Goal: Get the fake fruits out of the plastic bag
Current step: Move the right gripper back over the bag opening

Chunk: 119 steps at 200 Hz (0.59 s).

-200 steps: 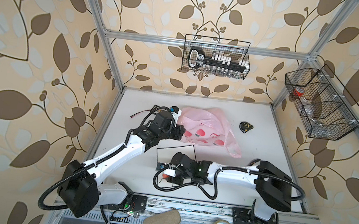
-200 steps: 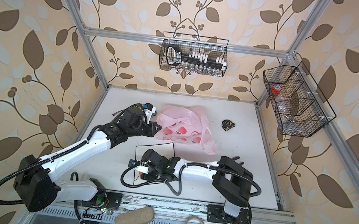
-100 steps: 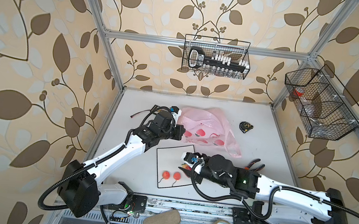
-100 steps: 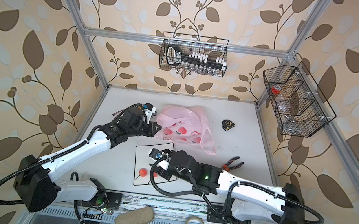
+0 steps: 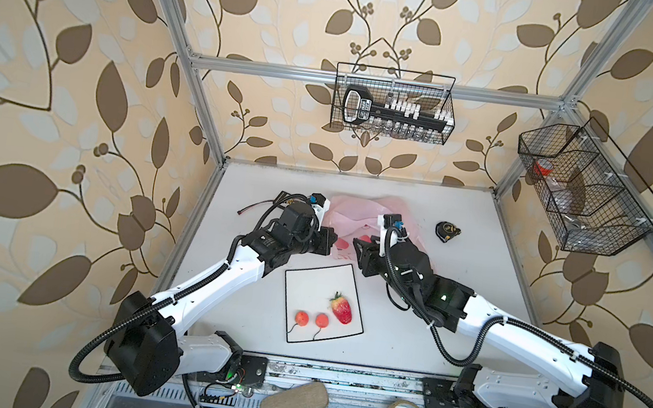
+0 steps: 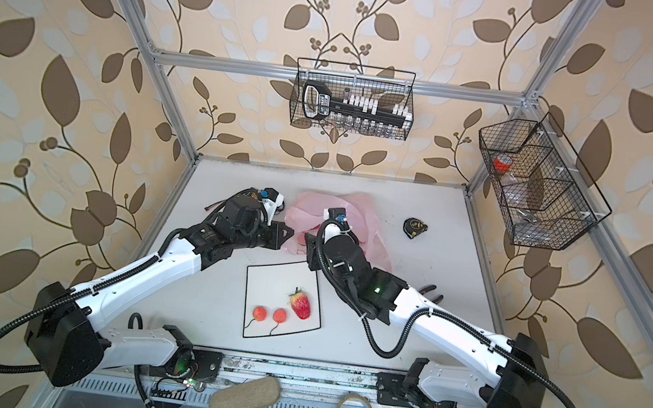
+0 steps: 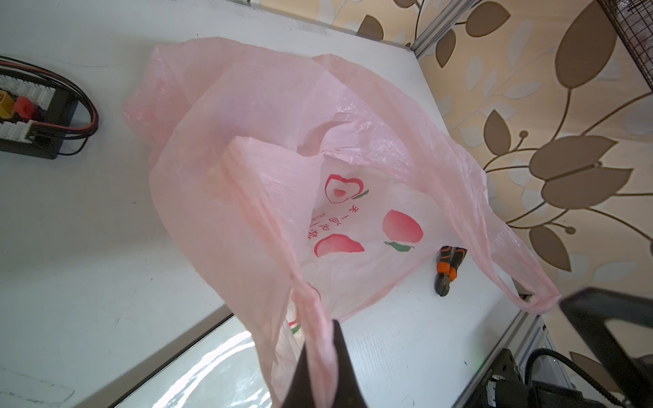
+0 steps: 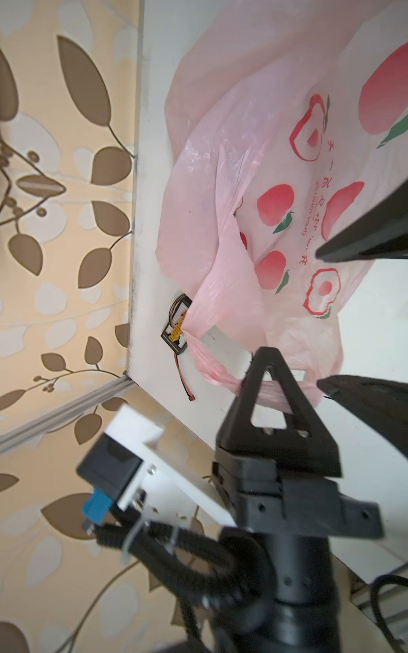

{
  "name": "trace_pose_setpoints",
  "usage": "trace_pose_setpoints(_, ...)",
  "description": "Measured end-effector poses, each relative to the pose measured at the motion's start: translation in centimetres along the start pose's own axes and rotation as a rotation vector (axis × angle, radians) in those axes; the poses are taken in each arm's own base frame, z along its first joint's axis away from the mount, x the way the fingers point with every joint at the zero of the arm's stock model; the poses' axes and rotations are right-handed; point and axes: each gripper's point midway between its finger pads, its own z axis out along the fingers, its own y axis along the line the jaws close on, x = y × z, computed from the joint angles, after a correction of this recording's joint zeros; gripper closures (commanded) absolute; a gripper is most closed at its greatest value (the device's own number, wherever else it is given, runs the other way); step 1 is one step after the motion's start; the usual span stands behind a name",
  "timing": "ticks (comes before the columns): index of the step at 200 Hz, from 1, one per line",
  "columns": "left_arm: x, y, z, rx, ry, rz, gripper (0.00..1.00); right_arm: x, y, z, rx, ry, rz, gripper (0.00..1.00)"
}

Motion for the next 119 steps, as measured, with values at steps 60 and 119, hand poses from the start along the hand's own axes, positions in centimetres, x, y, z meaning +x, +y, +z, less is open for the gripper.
trace_pose_setpoints(60,0.0,-0.1,-0.1,0.003,-0.002,0.001,1.0,3.1,-4.5,5.7,0.171,0.068,0.525,0.69)
trace_pose_setpoints(119,-0.2,-0.3,-0.6,0.008,-0.011,0.004,1.0,6.6,-2.6,10.8,0.192,0.168,0.778,0.71)
